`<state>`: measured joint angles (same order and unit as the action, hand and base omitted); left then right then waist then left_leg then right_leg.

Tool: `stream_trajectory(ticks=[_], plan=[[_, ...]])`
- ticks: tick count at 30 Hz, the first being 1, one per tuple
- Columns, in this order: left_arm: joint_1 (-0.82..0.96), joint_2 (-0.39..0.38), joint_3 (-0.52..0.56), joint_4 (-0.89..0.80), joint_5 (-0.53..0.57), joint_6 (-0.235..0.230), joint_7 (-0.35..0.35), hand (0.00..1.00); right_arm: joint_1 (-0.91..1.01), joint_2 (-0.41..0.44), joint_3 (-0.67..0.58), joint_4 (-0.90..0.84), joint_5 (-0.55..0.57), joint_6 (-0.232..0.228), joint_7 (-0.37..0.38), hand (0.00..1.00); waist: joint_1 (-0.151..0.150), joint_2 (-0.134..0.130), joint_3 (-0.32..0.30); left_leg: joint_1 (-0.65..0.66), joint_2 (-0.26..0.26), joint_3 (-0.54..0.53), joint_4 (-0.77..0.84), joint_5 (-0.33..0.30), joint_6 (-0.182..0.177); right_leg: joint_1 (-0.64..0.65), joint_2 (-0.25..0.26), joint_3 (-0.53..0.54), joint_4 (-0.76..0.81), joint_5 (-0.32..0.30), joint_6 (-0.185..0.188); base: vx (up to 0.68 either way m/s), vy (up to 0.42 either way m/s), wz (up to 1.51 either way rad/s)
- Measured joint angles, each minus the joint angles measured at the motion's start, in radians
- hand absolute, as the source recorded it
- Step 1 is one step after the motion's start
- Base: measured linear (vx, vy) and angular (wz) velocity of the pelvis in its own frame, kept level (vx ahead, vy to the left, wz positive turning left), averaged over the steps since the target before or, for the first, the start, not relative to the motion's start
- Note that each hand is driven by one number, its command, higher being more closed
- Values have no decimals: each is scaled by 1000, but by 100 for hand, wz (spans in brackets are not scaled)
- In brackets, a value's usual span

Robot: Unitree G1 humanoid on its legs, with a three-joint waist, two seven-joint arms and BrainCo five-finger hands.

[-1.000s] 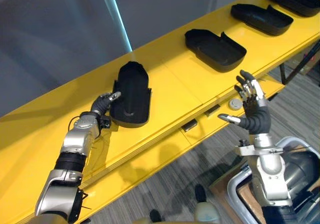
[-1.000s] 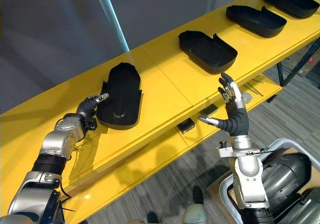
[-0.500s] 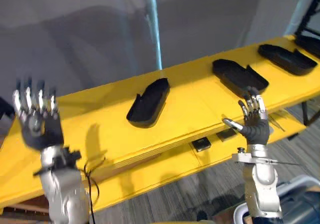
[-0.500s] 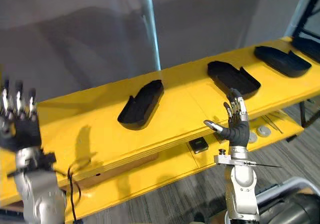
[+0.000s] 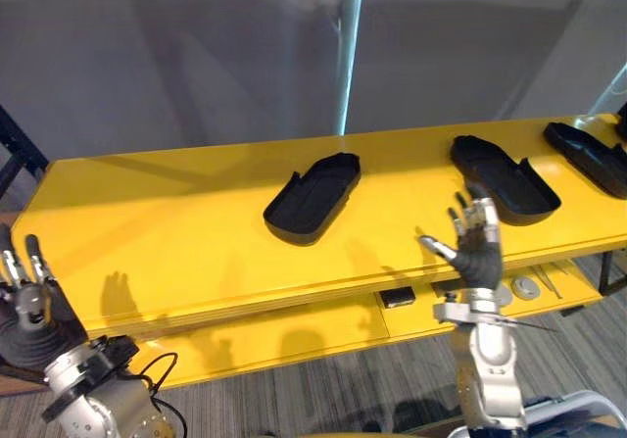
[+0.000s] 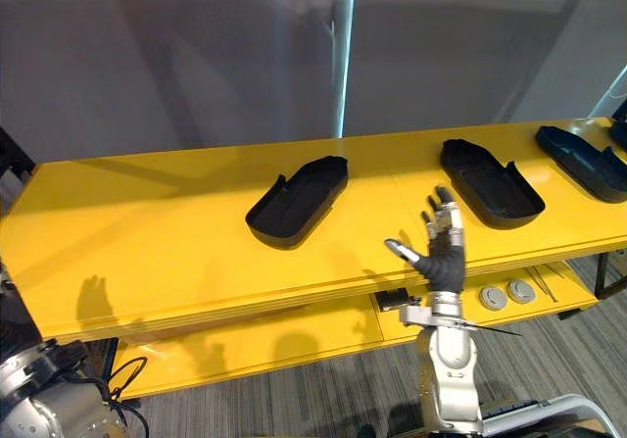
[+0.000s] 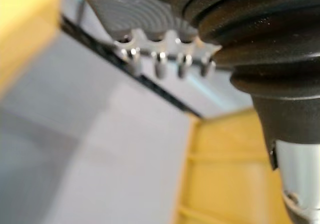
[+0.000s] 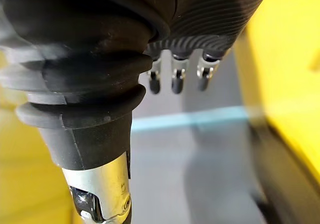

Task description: Walk over and take plastic housings, then place them on the shelf

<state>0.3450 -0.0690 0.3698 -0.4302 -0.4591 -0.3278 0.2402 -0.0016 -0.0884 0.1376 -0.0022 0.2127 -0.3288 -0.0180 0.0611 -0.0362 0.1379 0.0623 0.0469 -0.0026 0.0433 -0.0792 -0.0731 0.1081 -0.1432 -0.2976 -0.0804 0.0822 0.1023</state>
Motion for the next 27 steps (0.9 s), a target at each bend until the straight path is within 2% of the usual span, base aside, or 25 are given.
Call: stream_trajectory(ticks=[1,3,4,7,12,14,16,20,21,23,25,26,27], plan=[[3,7,6,63,62,36,37,0,-79,-8,47,73,-35,-3,-2,0,21,1,10,-13,-4,-17,5,0,-2,-6,-5,-14,10,-6,2,-74,17,43],[7,22,32,161,118,77,77,0,-182,-20,96,151,-88,-4,-5,0,53,2,31,-12,-8,-43,8,3,-5,-2,-10,-39,29,-16,6,-11,17,41],[16,22,68,208,126,86,93,0,-227,-19,114,173,-114,-5,-4,0,79,-1,34,-15,-8,-53,9,7,-3,-3,-12,-50,38,-20,6,15,12,35],[57,23,162,331,128,80,102,0,-319,-18,123,201,-129,-5,17,0,125,-5,33,-34,-14,-71,33,-3,0,0,-15,-62,41,-25,7,69,25,22],[56,36,203,624,162,69,97,0,-446,-5,201,252,-93,4,95,0,142,2,36,-43,-20,-71,89,-38,-3,20,-21,-63,41,-25,7,28,43,1],[48,40,185,803,164,75,87,0,-493,31,257,284,-48,40,108,0,144,9,40,-47,-20,-69,131,-66,4,37,-19,-60,41,-27,6,-29,58,-7],[46,46,163,903,161,91,75,0,-523,59,289,323,-34,64,103,0,146,15,44,-54,-18,-69,160,-84,7,46,-16,-59,41,-29,4,-39,41,-4],[49,45,114,1085,144,169,-41,0,-545,144,331,434,-35,131,14,0,150,29,53,-66,-16,-69,197,-103,10,48,-14,-58,50,-39,-3,-46,27,0],[50,42,80,1127,144,203,-101,0,-549,165,330,476,-39,153,-29,0,150,41,60,-67,-16,-69,200,-106,7,45,-16,-58,56,-41,-4,-61,24,-2],[48,40,4,1171,146,237,-189,0,-560,180,329,530,-42,182,-78,0,149,59,69,-87,-17,-70,208,-107,8,25,-18,-58,68,-49,-1,-69,19,1],[45,38,-118,1201,143,240,-288,0,-572,183,326,565,-46,217,-137,0,146,89,89,-111,-16,-69,207,-92,11,-12,-23,-56,96,-53,-2,-47,12,2],[42,37,-142,1201,141,240,-304,0,-573,183,325,565,-56,223,-148,0,145,93,91,-115,-16,-69,207,-90,11,-21,-25,-56,104,-54,-2,0,0,0],[32,37,-169,1201,123,239,-322,0,-581,183,323,565,-70,230,-172,0,144,110,106,-116,-17,-69,205,-86,10,-29,-28,-55,118,-55,1,0,0,0]])
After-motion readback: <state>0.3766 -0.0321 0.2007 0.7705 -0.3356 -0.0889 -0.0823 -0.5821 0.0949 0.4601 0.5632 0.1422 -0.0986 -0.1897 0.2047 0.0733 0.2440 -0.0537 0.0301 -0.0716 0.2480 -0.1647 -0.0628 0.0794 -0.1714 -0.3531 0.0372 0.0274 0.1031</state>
